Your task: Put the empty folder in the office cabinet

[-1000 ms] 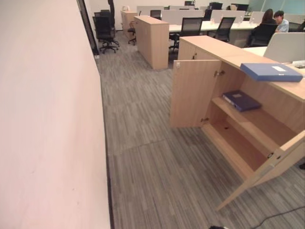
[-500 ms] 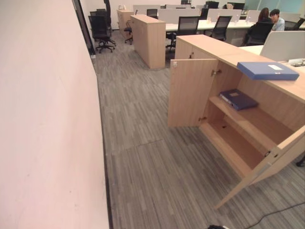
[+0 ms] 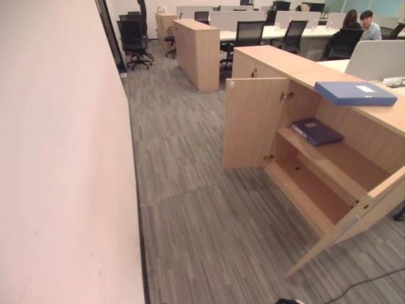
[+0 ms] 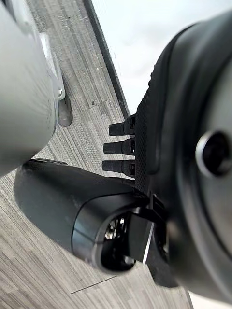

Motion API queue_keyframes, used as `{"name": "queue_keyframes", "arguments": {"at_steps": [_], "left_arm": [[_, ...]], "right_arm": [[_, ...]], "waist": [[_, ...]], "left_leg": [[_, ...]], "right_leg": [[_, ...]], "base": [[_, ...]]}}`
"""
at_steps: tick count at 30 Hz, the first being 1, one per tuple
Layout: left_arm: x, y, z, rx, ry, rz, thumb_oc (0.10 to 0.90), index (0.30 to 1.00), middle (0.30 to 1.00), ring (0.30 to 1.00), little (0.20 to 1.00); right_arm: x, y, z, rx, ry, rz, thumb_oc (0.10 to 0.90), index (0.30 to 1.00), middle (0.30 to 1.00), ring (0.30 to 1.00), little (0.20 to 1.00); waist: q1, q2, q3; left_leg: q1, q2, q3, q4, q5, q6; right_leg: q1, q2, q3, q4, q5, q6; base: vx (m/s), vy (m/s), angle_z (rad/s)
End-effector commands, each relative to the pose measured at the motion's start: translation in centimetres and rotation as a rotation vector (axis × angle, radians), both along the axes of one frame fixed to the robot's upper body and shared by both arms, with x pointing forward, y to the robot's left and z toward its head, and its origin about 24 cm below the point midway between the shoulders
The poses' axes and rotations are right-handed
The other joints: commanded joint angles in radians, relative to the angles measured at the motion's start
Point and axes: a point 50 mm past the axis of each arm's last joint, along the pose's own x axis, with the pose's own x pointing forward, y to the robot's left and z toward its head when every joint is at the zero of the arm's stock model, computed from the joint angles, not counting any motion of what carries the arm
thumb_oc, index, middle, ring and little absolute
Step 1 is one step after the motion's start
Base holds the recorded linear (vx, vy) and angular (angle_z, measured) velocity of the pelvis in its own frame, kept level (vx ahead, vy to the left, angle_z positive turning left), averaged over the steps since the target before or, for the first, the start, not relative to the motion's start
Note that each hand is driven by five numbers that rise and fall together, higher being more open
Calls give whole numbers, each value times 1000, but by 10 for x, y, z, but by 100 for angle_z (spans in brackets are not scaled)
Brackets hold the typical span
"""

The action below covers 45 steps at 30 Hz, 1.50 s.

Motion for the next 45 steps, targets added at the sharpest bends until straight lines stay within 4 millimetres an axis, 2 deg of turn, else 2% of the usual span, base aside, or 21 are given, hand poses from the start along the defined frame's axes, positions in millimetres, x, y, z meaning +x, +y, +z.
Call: {"name": "queue_keyframes", "arguments": {"at_steps": [1, 10, 12, 13, 14, 15, 16, 17, 18, 21, 22, 25, 28, 30, 31, 32, 35, 38, 41, 44, 45], "left_arm": [[-9, -14, -5, -21, 68, -55, 800, 900, 900, 900, 900], [-7, -10, -4, -7, 65, -50, 800, 900, 900, 900, 900], [-1, -5, -2, 12, 45, -27, 800, 900, 900, 900, 900], [8, -2, -1, 23, 17, -10, 800, 900, 900, 900, 900], [8, -1, -1, 23, 17, -10, 800, 900, 900, 900, 900], [10, 1, 0, 30, 8, 2, 800, 900, 900, 900, 900], [13, 3, 1, 35, -4, 21, 800, 900, 900, 900, 900], [13, 3, 1, 35, -4, 21, 800, 900, 900, 900, 900], [14, 4, 1, 42, -9, 34, 800, 900, 900, 900, 900], [12, 4, 1, 47, -10, 40, 800, 900, 900, 900, 900], [10, 4, 1, 46, -7, 56, 800, 900, 900, 900, 900], [0, 7, 0, 49, 13, 94, 800, 900, 900, 900, 900], [-4, 8, 0, 59, 20, 104, 800, 900, 900, 900, 900], [-7, 9, 0, 64, 20, 127, 800, 900, 900, 900, 900], [-7, 9, 0, 64, 20, 127, 800, 900, 900, 900, 900], [-19, 7, -2, 59, 56, 144, 800, 900, 900, 900, 900], [-30, 7, -3, 63, 90, 151, 800, 900, 900, 900, 900], [-36, 10, -3, 69, 104, 155, 800, 900, 900, 900, 900], [-39, 14, -2, 79, 114, 149, 800, 900, 900, 900, 900], [-39, 19, -1, 91, 117, 134, 800, 900, 900, 900, 900], [-39, 19, -1, 91, 117, 134, 800, 900, 900, 900, 900]], "right_arm": [[-4, -5, -1, -33, 49, 74, 800, 900, 900, 900, 900], [-5, -7, -1, -36, 60, 69, 800, 900, 900, 900, 900], [1, -7, 1, -38, 47, 61, 800, 900, 900, 900, 900], [6, -10, 2, -43, 29, 46, 800, 900, 900, 900, 900], [6, -10, 2, -43, 29, 46, 800, 900, 900, 900, 900], [7, -11, 2, -46, 25, 38, 800, 900, 900, 900, 900], [8, -14, 3, -53, 21, 27, 800, 900, 900, 900, 900], [8, -14, 3, -53, 21, 27, 800, 900, 900, 900, 900], [8, -17, 4, -62, 19, 21, 800, 900, 900, 900, 900], [8, -20, 4, -76, 23, 21, 800, 900, 900, 900, 900], [7, -22, 5, -82, 27, 22, 800, 900, 900, 900, 900], [4, -25, 5, -90, 39, 24, 800, 900, 900, 900, 900], [4, -27, 5, -101, 35, 23, 800, 900, 900, 900, 900], [5, -30, 6, -112, 30, 16, 800, 900, 900, 900, 900], [5, -30, 6, -112, 30, 16, 800, 900, 900, 900, 900], [0, -31, 5, -112, 49, 20, 800, 900, 900, 900, 900], [-10, -30, 3, -110, 82, 24, 800, 900, 900, 900, 900], [-15, -27, 2, -100, 106, 42, 800, 900, 900, 900, 900], [-17, -24, 0, -83, 119, 50, 800, 900, 900, 900, 900], [-12, -22, 1, -71, 105, 41, 800, 900, 900, 900, 900], [-12, -22, 1, -71, 105, 41, 800, 900, 900, 900, 900]], "waist": [[-11, -26, -14], [-9, -30, 1], [-1, -35, 32], [5, -50, 58], [4, -50, 56], [7, -57, 69], [18, -67, 96], [17, -66, 95], [33, -70, 118], [41, -75, 129], [46, -75, 131], [63, -73, 124], [83, -45, 128], [98, -29, 145], [99, -31, 148], [101, -13, 125], [106, 2, 91], [126, -1, 48], [151, -19, 17], [162, -32, 1], [162, -33, 1]], "left_leg": [[-16, 6, 46, -8, -42, -36], [-22, 7, 35, -8, -40, -37], [-34, 19, 26, -8, -32, -38], [-102, 22, 26, 117, -52, -36], [-108, 23, 25, 123, -55, -36], [-154, 28, 31, 202, -71, -42], [-237, 39, 38, 352, -71, -49], [-243, 40, 37, 359, -74, -50], [-313, 55, 27, 515, -30, -48], [-374, 68, 25, 601, 1, -33], [-402, 71, 26, 597, 2, -26], [-415, 81, 30, 455, 16, -31], [-426, 107, -1, 238, 149, -74], [-442, 120, -6, 64, 185, -93], [-436, 118, -4, 60, 187, -93], [-401, 136, 5, -8, 191, -103], [-376, 148, 30, -8, 234, -119], [-354, 133, 45, -7, 244, -110], [-341, 87, 56, 13, 213, -82], [-326, 29, 69, 36, 161, -40], [-326, 29, 69, 36, 161, -40]], "right_leg": [[9, -20, -21, -1, -72, 70], [6, -15, -25, -1, -73, 63], [-23, -11, -24, 31, -86, 53], [-45, -18, -30, 82, -98, 35], [-48, -18, -31, 83, -98, 35], [-57, -20, -32, 105, -109, 25], [-54, -22, -27, 126, -127, 5], [-56, -20, -28, 127, -127, 4], [-39, -9, -25, 129, -138, -15], [-21, -4, -31, 129, -151, -27], [-13, -5, -31, 132, -158, -28], [10, -9, -29, 119, -176, -16], [43, 7, -22, 104, -189, -6], [89, 5, -5, 90, -202, 6], [93, 3, -5, 90, -203, 6], [129, 5, 9, 71, -216, 24], [161, -6, 18, 52, -223, 38], [175, -58, 15, 52, -225, 67], [178, -129, 6, 72, -210, 113], [149, -196, -1, 162, -167, 150], [149, -196, -1, 162, -167, 150]], "base": [[0, 0, 0], [7, -24, 3], [-34, -119, 10], [-31, -89, 11], [-53, -127, 17], [-37, -108, 28], [-37, -108, 30], [18, -153, 35], [30, -84, 16], [71, -85, -1], [125, -23, 2], [172, 34, -3], [211, 87, 6], [256, 136, 4], [376, 204, -22], [335, 178, -20], [281, 156, -38], [360, 242, -50], [324, 262, -24], [240, 254, 12], [222, 297, 16]]}}
